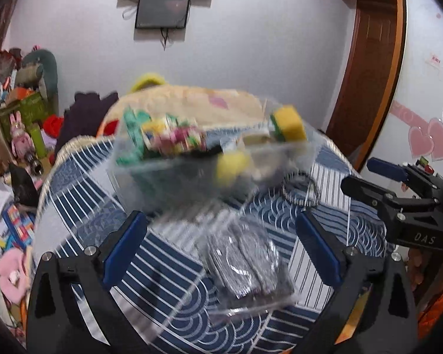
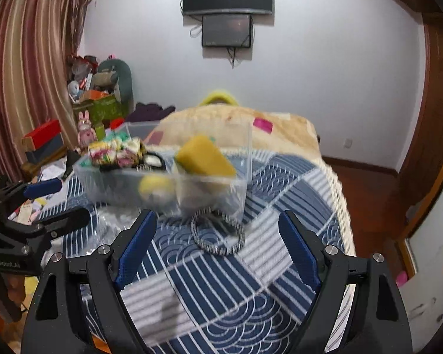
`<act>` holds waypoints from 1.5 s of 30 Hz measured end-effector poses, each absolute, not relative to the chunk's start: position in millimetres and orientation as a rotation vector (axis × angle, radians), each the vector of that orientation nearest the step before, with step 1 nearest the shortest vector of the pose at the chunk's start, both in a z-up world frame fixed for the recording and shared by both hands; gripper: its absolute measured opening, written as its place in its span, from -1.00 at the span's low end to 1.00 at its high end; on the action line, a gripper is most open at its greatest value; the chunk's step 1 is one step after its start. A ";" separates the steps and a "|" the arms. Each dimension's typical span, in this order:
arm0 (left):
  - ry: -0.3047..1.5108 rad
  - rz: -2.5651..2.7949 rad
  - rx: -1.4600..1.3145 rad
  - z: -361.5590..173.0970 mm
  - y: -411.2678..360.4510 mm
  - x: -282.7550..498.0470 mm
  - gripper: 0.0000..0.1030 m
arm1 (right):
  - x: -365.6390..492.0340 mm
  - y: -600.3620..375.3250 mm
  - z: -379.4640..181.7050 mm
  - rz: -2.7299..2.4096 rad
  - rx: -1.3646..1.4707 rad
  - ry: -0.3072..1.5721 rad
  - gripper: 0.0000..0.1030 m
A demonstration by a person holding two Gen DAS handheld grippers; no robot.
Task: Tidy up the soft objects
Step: 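Grasp the braided cord with the right gripper while the left grasps the bagged silver knit, then lower the cord and bagged knit into the clear box and release both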
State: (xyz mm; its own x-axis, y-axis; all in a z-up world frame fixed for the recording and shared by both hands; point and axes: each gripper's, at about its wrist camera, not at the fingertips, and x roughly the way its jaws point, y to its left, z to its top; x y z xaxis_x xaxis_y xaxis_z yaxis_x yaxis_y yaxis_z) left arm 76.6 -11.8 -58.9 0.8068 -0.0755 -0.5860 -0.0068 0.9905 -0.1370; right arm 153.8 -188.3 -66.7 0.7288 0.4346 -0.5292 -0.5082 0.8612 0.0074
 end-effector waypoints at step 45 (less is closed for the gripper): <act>0.515 -0.053 -0.184 -36.5 5.9 55.4 -0.24 | 131.3 -181.4 -83.5 0.631 -0.155 0.588 -0.75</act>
